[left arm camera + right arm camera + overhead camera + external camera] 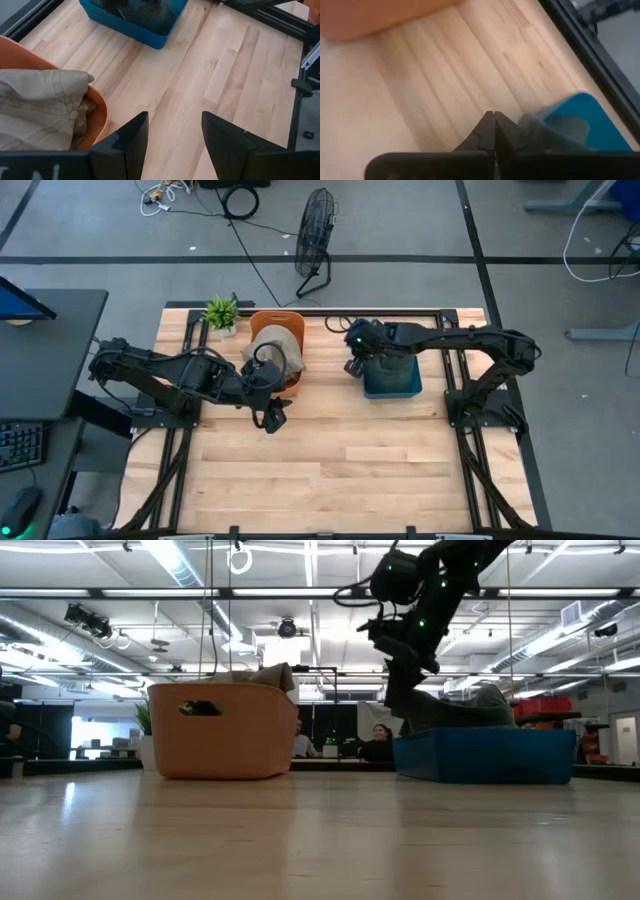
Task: Pick & Place hat
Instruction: Put the black cap into the blue bin
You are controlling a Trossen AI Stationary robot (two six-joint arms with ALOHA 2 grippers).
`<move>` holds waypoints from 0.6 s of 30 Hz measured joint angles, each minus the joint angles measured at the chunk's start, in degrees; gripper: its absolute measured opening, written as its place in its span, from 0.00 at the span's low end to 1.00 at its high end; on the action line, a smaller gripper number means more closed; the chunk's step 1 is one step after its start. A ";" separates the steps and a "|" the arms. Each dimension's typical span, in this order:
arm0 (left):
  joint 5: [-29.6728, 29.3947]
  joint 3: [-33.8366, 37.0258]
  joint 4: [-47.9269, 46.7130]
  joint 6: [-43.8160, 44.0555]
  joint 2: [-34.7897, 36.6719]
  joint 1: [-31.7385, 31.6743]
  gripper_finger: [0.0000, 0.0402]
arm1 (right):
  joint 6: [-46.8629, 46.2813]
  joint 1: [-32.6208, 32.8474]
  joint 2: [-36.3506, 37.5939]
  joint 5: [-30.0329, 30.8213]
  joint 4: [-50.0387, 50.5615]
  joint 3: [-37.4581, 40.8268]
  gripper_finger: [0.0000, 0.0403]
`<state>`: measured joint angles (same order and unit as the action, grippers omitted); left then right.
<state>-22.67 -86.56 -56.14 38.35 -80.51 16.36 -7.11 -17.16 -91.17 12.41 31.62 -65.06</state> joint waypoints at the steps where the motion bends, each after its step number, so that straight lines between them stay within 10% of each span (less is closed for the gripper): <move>1: 0.02 0.00 -0.02 0.00 0.00 0.00 0.47 | -0.51 -0.25 -0.26 0.14 0.68 0.00 0.00; 18: 0.02 0.00 -0.17 -0.04 0.00 0.00 0.47 | -4.49 -0.52 -0.13 6.93 10.95 0.00 0.00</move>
<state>-22.65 -86.56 -56.31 38.30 -80.51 16.36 -11.60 -17.69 -91.31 19.34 42.58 -65.06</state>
